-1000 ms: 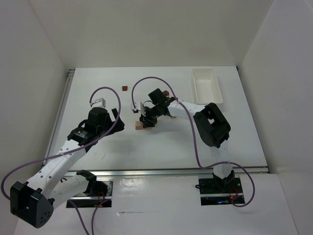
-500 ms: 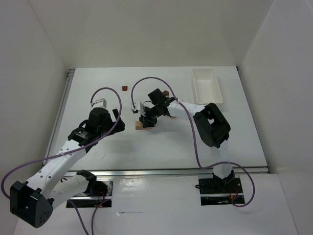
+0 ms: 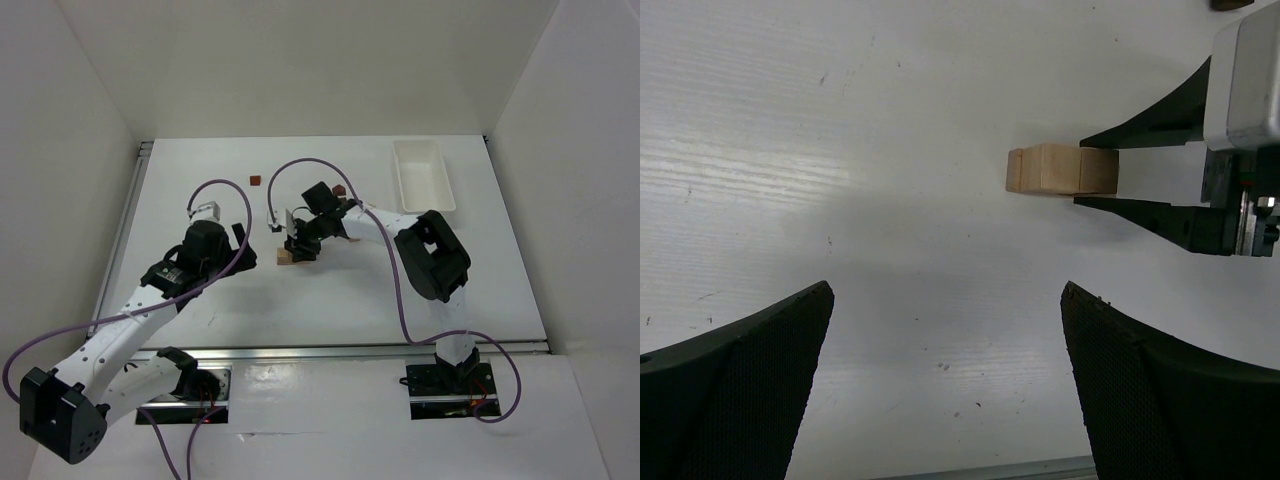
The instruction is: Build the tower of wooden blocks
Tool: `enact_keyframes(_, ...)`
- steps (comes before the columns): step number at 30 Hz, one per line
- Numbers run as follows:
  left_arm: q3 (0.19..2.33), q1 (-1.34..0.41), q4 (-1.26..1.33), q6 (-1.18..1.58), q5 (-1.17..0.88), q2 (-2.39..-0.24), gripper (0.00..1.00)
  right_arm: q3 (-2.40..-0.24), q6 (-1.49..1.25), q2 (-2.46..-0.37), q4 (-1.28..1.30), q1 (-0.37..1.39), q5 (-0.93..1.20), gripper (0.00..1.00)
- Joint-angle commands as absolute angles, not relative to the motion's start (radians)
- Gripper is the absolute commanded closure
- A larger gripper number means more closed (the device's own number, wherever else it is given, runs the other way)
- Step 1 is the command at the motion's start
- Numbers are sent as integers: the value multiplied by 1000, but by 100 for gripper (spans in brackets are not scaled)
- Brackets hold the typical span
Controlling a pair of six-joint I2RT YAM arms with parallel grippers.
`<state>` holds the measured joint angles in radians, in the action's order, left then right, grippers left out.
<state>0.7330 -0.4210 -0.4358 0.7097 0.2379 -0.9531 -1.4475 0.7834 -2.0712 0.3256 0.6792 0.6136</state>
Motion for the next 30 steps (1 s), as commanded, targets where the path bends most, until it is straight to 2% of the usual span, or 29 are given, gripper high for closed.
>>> enact_keyframes(1,750,-425,-430,701,250,-954,0,-1476,790,-2098,339,703,594,50)
enact_keyframes(4,750,-425,-430,701,259,-954,0,-1476,790,-2098,339,703,594,46)
enact_keyframes(9,750,-434,-430,701,259,-954,0,-1476,790,-2098,339,703,594,45)
enact_keyframes(14,750,-434,-430,701,259,-954,0,-1476,790,-2089,339,703,594,37)
enact_keyframes(16,750,-434,-430,701,259,-954,0,-1476,790,-2080,339,703,583,29)
enact_keyframes(18,750,-434,-430,701,259,-954,0,-1476,790,-2066,339,703,572,27)
enact_keyframes(19,750,-434,-430,701,259,-954,0,-1465,790,-2066,339,703,559,17)
enact_keyframes(22,759,-434,-430,692,259,-954,0,-1465,810,-2025,339,703,558,7)
enact_keyframes(23,768,-434,-430,692,259,-954,0,-1456,810,-2016,353,703,558,1)
enact_keyframes(30,787,-434,-419,657,259,-963,0,-1427,902,-1887,410,631,592,1)
